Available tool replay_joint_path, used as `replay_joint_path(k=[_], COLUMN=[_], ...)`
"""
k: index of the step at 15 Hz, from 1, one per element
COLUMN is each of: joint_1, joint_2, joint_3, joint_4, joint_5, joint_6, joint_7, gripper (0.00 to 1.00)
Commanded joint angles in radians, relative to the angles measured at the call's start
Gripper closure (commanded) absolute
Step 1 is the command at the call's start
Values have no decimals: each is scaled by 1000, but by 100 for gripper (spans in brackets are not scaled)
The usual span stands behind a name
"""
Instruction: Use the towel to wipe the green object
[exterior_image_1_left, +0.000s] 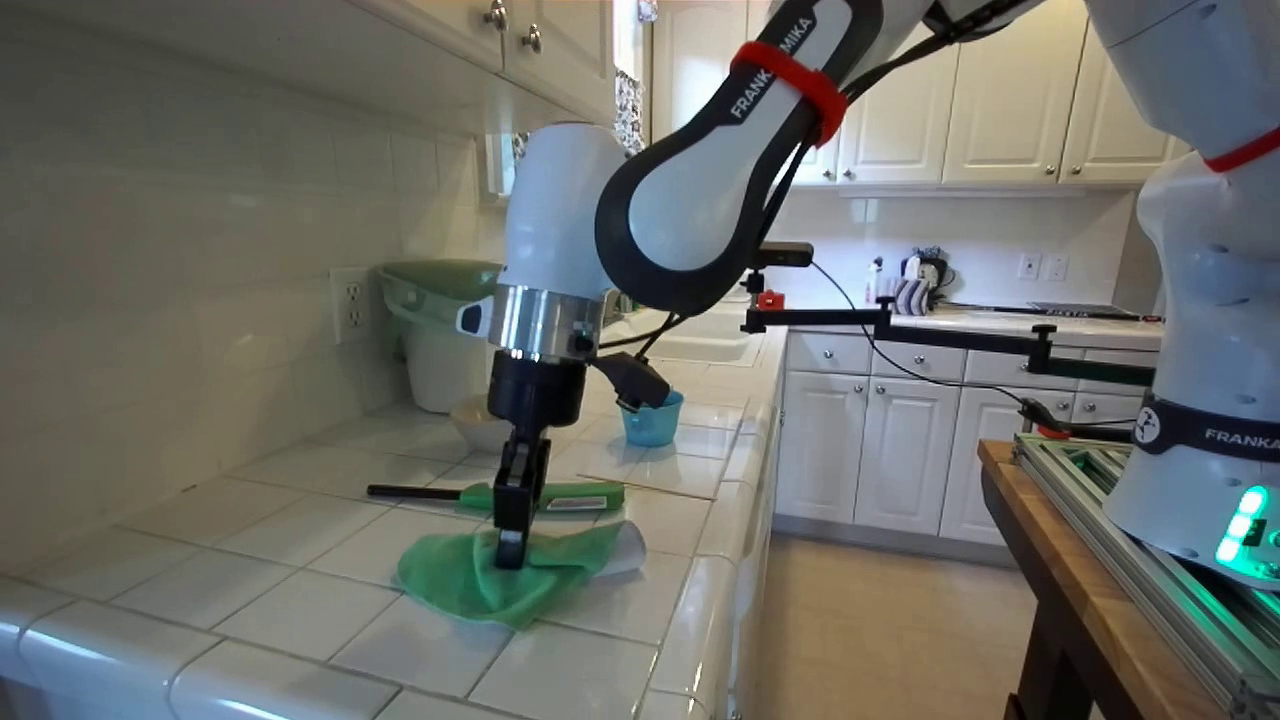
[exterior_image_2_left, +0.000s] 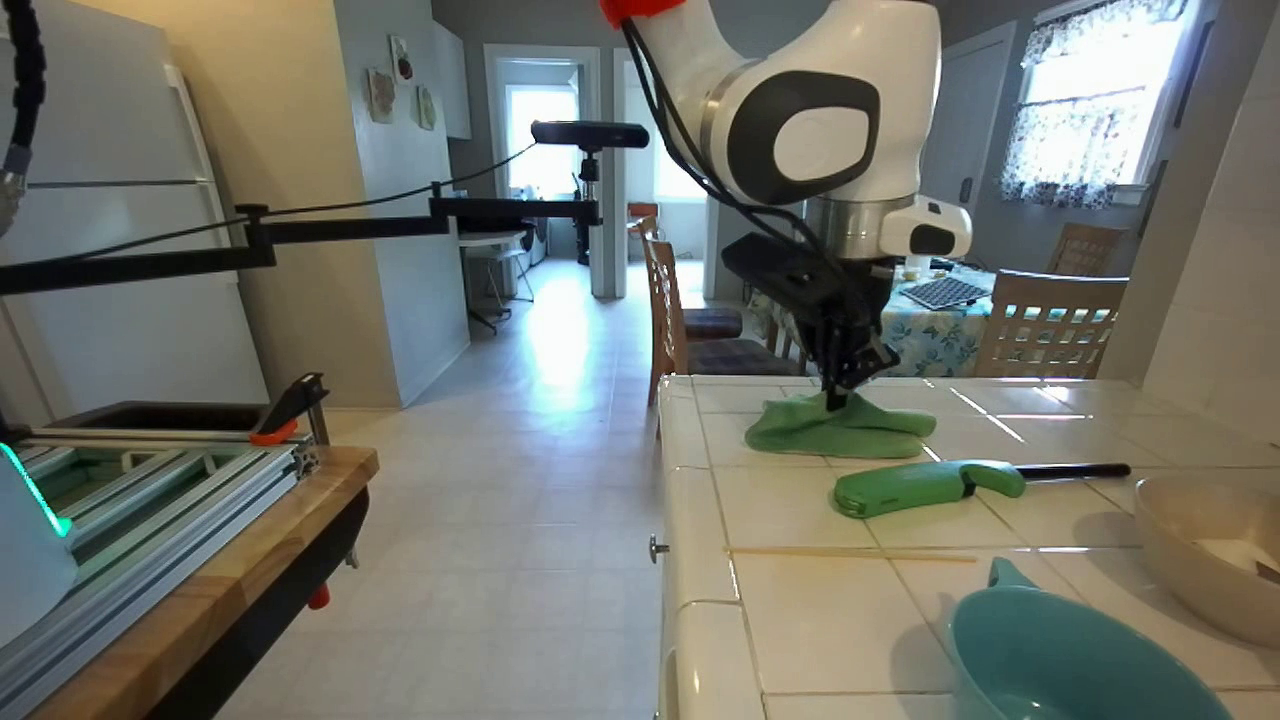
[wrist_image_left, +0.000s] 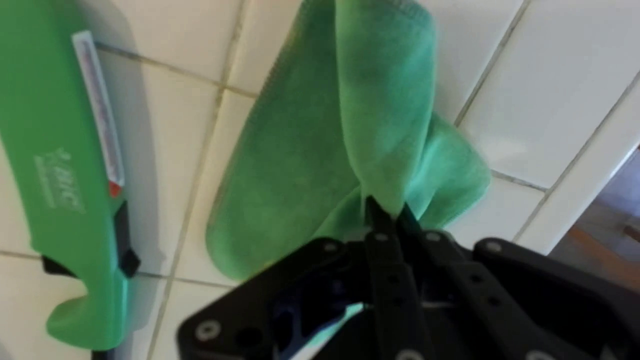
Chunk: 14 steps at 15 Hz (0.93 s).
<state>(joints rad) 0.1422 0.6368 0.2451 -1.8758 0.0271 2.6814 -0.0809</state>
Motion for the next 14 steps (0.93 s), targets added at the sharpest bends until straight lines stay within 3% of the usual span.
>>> replay_joint_path(k=[1, 2, 3, 8, 12, 14], joint_1=[-45, -48, -51, -41, -19, -9], joint_2=[40, 41, 35, -69, -203, -273], joint_3=[56, 61, 66, 45, 3, -18], joint_4=[25, 26, 26, 18, 19, 16], joint_5=[47, 47, 46, 34, 22, 7], joint_6=[-3, -9, -19, -150, -402, -537], joint_7=[-91, -95, -99, -65, -23, -2], gripper=[99, 70, 70, 35, 5, 0])
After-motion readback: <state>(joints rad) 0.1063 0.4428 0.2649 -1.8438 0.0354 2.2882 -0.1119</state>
